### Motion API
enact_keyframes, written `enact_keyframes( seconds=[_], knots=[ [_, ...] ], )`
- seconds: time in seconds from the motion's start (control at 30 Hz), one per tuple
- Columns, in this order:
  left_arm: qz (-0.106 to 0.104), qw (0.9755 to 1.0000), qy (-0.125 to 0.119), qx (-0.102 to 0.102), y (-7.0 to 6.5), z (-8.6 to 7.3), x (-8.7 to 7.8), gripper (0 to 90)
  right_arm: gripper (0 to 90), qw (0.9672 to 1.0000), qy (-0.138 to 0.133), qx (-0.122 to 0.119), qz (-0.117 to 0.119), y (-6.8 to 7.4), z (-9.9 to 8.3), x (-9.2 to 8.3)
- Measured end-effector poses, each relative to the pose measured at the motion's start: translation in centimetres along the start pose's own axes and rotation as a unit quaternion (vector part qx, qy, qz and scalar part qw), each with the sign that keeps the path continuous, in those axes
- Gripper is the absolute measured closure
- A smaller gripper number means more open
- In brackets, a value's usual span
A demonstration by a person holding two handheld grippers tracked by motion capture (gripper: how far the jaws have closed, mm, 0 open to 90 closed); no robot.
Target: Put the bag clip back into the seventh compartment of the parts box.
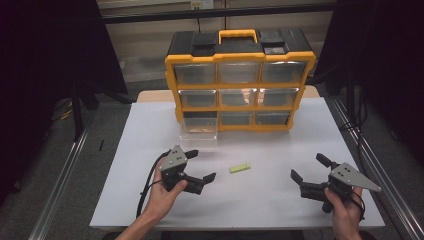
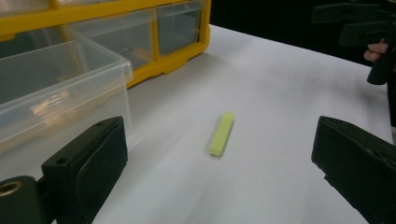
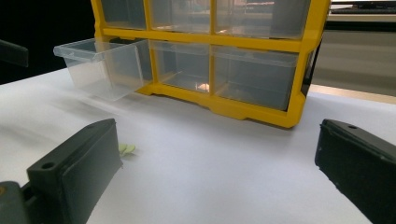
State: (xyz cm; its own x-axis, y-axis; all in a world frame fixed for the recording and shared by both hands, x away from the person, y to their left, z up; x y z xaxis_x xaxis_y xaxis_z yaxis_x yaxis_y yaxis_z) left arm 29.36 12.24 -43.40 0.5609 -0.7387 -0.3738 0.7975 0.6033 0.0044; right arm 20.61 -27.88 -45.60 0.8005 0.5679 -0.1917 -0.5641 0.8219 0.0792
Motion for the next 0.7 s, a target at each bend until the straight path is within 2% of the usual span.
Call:
enact_keyframes(
  seconds=[0.03, 0.07, 0.23, 0.3, 0.37, 0.43, 0.5, 0.53, 0.63, 0.7],
  knots=[
    [0.014, 0.9999, 0.008, 0.0, -0.2, 0.2, 0.2, 3.0, 0.0, 1.0, -0.002, 0.003, -0.003, -0.1, 0.0, 0.0],
    [-0.006, 1.0, 0.006, -0.003, -0.2, 0.3, 0.4, 3.0, 0.0, 1.0, -0.002, 0.003, -0.003, -0.1, 0.0, 0.0],
    [-0.015, 0.9997, 0.02, 0.0, -0.5, 0.5, 1.8, 3.2, 0.0, 1.0, 0.0, 0.0, -0.001, 0.0, 0.0, 0.0],
    [-0.028, 0.9993, 0.025, 0.003, -0.5, 0.6, 2.3, 3.1, 0.0, 1.0, 0.002, -0.001, 0.002, 0.0, -0.1, -0.1],
    [-0.034, 0.999, 0.03, -0.004, -0.7, 0.7, 2.8, 3.1, 0.0, 1.0, 0.001, 0.0, 0.004, 0.0, -0.1, -0.1],
    [-0.052, 0.9979, 0.038, 0.002, -0.8, 0.9, 3.3, 3.1, 0.0, 1.0, 0.001, 0.003, 0.002, 0.0, -0.1, -0.2],
    [-0.051, 0.9974, 0.049, 0.011, -1.1, 1.1, 3.7, 3.1, 0.0, 1.0, 0.001, 0.003, 0.003, 0.0, -0.1, -0.1],
    [-0.057, 0.9966, 0.056, 0.017, -1.1, 1.2, 3.9, 3.0, 0.0, 1.0, 0.001, 0.001, 0.004, 0.0, -0.1, -0.1],
    [-0.075, 0.9952, 0.061, 0.014, -1.6, 1.5, 4.7, 2.9, 0.0, 1.0, 0.003, 0.002, 0.003, 0.0, -0.1, 0.0],
    [-0.076, 0.9943, 0.069, 0.03, -1.8, 1.8, 5.2, 3.0, 0.0, 1.0, 0.003, 0.001, 0.003, 0.0, -0.1, 0.0]
  ],
)
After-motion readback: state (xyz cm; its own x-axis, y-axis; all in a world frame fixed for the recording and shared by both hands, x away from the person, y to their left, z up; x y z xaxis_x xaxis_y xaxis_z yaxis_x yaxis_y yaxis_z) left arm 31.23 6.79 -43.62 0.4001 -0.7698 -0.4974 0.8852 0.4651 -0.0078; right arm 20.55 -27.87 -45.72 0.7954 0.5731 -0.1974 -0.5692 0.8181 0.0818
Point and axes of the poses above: each handheld gripper's, and its own axes: x roughly forward along the jaws, z roughly out of its top, y roughly to its left, the point moved 1 cm from there along x, roughly forward along the jaws, and after that the axes turned 11 degrees about z, right-handed, at the moved point
